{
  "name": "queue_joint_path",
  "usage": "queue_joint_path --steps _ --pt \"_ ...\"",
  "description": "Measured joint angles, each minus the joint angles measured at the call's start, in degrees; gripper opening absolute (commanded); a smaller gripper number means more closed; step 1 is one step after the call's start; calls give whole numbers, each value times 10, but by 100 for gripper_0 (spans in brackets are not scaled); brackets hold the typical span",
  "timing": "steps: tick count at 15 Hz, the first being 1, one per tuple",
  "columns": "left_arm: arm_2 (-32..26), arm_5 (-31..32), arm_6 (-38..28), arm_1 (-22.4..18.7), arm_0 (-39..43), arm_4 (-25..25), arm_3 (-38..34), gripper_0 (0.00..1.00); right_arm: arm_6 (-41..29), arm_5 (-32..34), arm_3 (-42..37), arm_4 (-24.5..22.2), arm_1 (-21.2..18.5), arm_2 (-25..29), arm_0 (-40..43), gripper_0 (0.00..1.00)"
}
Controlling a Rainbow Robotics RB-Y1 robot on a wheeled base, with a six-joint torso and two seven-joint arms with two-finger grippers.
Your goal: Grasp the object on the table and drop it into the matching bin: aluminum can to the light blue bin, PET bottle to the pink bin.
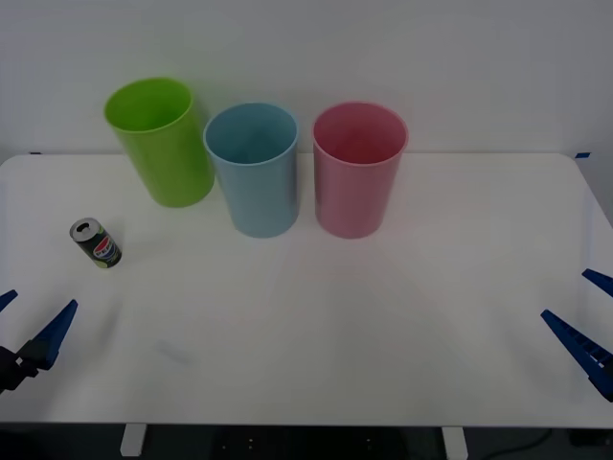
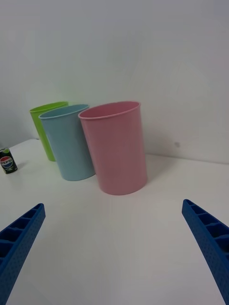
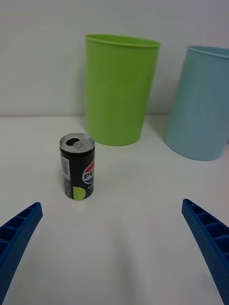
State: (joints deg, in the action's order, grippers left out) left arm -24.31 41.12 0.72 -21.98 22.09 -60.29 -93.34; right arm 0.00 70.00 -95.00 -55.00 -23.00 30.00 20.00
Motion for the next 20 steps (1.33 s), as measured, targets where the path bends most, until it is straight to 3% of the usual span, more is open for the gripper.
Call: queue_joint_path --steps 12,20 --pt "-13 -14 22 0 -151 -53 172 100 0 0 0 0 0 0 0 100" --pt "-5 -30 82 1 -228 -72 264 100 0 0 0 0 0 0 0 100"
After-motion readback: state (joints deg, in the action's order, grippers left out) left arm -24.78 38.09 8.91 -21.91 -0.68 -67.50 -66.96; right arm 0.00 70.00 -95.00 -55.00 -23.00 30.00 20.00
